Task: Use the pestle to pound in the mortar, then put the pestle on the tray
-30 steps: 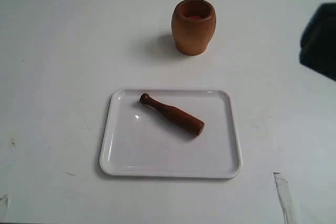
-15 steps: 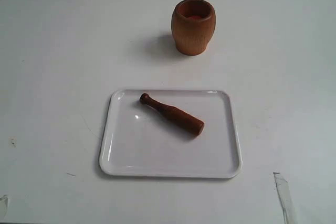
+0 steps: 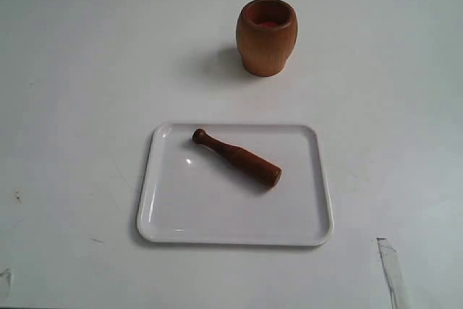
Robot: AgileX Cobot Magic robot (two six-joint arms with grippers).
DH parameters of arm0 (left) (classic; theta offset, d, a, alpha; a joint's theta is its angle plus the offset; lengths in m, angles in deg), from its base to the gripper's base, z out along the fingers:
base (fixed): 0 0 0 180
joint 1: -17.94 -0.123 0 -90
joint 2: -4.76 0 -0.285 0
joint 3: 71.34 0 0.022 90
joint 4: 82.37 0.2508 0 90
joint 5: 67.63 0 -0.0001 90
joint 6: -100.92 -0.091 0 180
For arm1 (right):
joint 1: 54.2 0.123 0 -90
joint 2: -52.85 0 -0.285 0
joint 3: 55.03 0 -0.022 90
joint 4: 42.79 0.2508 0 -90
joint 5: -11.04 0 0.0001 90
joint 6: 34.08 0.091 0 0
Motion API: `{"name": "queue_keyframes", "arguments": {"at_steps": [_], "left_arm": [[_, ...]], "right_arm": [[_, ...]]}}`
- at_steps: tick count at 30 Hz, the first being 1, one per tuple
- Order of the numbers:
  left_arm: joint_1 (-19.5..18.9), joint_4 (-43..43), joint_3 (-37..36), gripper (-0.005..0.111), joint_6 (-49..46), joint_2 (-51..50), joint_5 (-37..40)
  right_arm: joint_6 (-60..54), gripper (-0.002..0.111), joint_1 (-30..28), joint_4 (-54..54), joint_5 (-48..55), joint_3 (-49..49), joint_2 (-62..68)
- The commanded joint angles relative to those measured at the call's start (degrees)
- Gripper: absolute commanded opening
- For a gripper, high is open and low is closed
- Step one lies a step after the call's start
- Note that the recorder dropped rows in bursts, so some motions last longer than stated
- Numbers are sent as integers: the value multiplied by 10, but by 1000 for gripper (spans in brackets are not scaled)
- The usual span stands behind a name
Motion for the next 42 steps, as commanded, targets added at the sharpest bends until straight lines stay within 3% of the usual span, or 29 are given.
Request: {"name": "queue_keyframes", "arguments": {"at_steps": [1,12,21,42], "left_arm": [[4,-4,0,0,5,1,-2],[4,-4,0,0,5,1,-2],[4,-4,0,0,5,1,-2],[4,-4,0,0,5,1,-2]], "right_arm": [[0,0,-53,0,28,34,-45],[0,0,-141,0,100,116,-142],[18,0,-141,0,74,116,-142],[36,0,-141,0,123,159,-142]]}}
